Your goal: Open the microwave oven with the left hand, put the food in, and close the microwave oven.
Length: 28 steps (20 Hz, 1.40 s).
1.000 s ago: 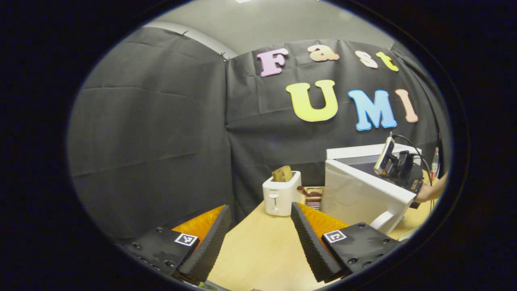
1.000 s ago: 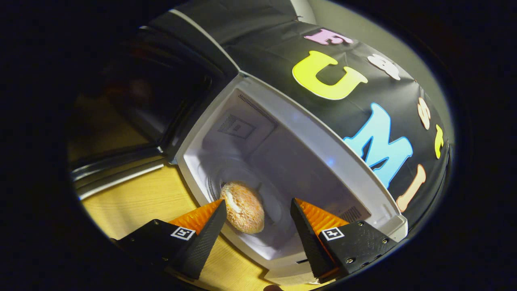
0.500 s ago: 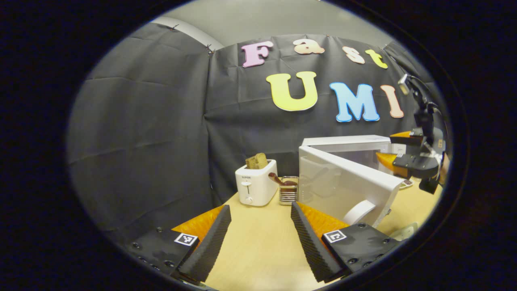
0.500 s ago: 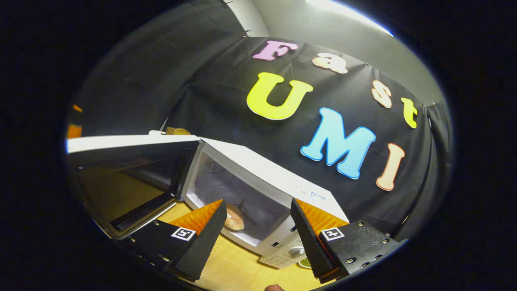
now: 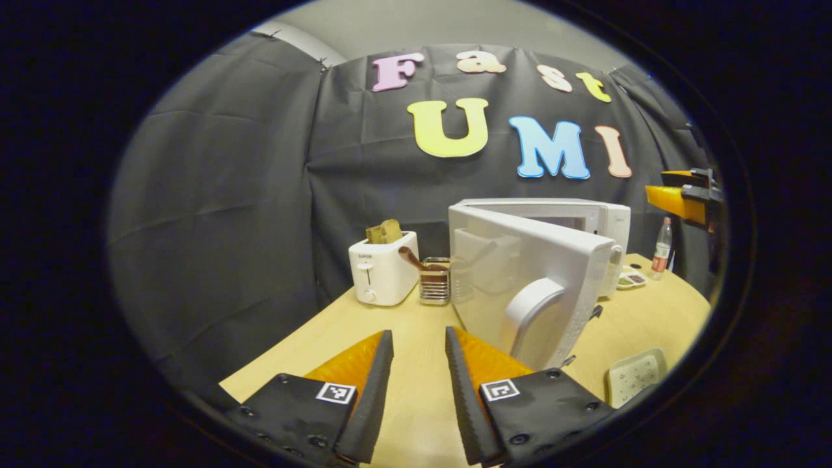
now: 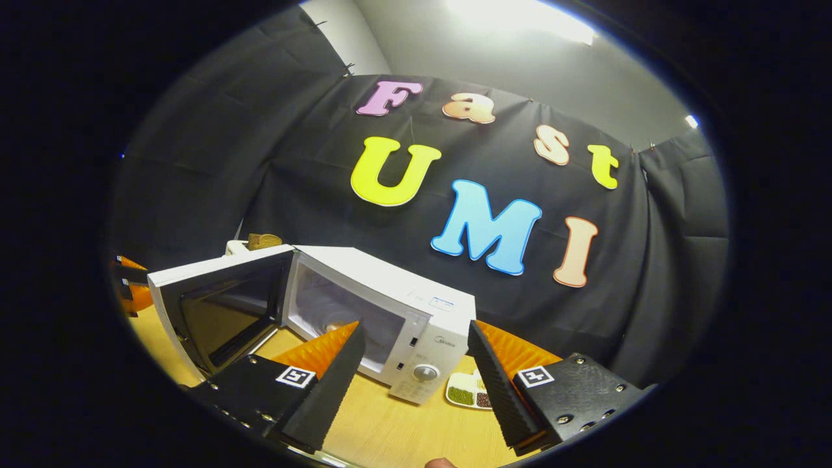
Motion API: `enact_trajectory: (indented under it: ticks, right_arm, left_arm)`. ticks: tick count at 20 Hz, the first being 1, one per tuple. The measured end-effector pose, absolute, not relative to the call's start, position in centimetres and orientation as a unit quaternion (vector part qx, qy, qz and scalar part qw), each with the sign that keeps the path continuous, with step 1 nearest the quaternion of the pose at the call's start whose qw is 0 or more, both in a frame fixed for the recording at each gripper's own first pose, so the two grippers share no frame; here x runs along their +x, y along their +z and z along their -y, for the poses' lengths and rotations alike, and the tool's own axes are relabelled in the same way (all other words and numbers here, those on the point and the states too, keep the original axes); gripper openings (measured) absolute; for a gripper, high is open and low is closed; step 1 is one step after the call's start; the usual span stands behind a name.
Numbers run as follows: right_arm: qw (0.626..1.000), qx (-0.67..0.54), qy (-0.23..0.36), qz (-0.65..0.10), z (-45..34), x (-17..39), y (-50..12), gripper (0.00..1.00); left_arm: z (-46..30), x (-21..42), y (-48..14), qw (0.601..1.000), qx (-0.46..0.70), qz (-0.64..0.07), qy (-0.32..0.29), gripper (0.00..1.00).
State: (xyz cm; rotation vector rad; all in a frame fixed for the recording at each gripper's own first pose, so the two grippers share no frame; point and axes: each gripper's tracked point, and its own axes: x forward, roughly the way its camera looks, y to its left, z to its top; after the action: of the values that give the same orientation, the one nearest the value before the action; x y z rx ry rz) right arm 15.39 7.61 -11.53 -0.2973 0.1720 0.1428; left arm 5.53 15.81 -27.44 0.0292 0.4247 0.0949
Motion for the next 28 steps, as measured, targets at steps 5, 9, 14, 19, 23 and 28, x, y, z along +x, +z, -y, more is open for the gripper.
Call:
enact_trajectory:
  ticks: [5, 9, 14, 19, 23, 28]
  right_arm:
    - [0.983, -0.145, 0.069, -0.092, -6.1, 11.8, -11.3, 0.97]
    - [0.985, -0.132, 0.055, -0.094, -4.7, 10.7, -11.0, 0.97]
    - [0.987, -0.127, 0.034, -0.096, -2.5, 10.1, -10.5, 0.97]
    - [0.986, -0.126, 0.014, -0.104, -0.7, 9.9, -10.7, 0.97]
    - [0.986, -0.13, -0.001, -0.105, 0.5, 9.6, -10.2, 0.97]
    - [0.985, -0.13, -0.03, -0.105, 2.1, 9.1, -9.9, 0.97]
  left_arm:
    - [-13.8, 6.1, -27.5, 0.977, -0.011, -0.21, 0.043, 0.08]
    - [-11.7, 6.7, -26.6, 0.977, -0.005, -0.21, 0.024, 0.08]
    - [-8.0, 7.3, -25.9, 0.977, -0.001, -0.21, -0.02, 0.08]
    - [-3.5, 8.9, -25.8, 0.974, 0.002, -0.215, -0.067, 0.07]
    - [-0.1, 10.3, -25.0, 0.973, 0.007, -0.205, -0.109, 0.07]
    - [2.7, 12.8, -24.0, 0.97, 0.004, -0.193, -0.148, 0.07]
